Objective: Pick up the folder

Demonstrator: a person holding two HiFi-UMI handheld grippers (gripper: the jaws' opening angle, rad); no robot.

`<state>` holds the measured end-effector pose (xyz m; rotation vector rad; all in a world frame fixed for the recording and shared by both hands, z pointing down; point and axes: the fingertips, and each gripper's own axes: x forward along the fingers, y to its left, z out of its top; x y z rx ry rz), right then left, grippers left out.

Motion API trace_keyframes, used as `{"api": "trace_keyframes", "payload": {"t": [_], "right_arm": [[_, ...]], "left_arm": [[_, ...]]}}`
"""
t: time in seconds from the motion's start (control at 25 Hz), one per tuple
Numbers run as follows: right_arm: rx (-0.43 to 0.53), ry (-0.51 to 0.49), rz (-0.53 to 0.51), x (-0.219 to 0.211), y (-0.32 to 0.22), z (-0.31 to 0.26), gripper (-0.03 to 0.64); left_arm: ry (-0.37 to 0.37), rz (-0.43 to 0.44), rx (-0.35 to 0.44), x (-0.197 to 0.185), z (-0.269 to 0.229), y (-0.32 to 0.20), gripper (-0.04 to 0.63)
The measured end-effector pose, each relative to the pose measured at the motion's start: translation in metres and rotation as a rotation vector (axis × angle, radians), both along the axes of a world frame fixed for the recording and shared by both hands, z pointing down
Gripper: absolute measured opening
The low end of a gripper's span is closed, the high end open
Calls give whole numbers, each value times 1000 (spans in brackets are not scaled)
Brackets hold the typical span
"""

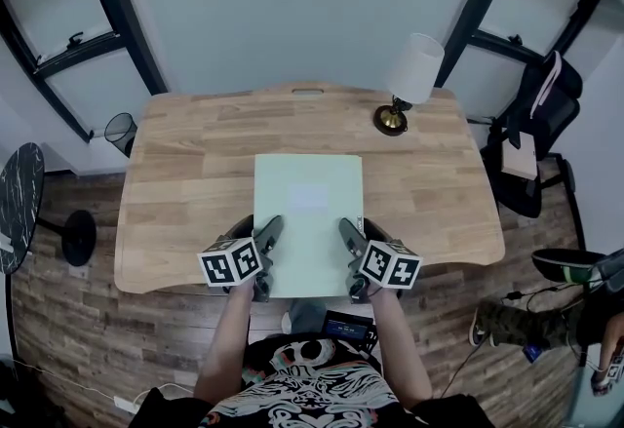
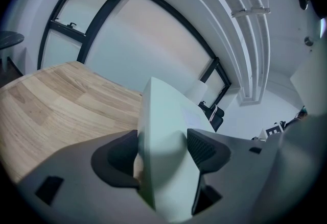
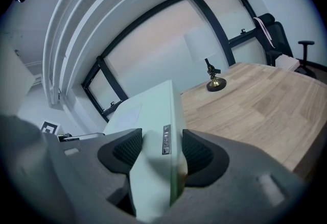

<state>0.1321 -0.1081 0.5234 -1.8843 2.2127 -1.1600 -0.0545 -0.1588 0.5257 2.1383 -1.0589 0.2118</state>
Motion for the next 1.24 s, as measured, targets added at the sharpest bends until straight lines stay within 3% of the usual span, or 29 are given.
{"api": "trace_keyframes", "payload": {"t": [1.24], "right_arm": [[-6,13,5,0,-5,-1,235]], "left_arm": [[7,-3,-9,0,0,-3,285]]}}
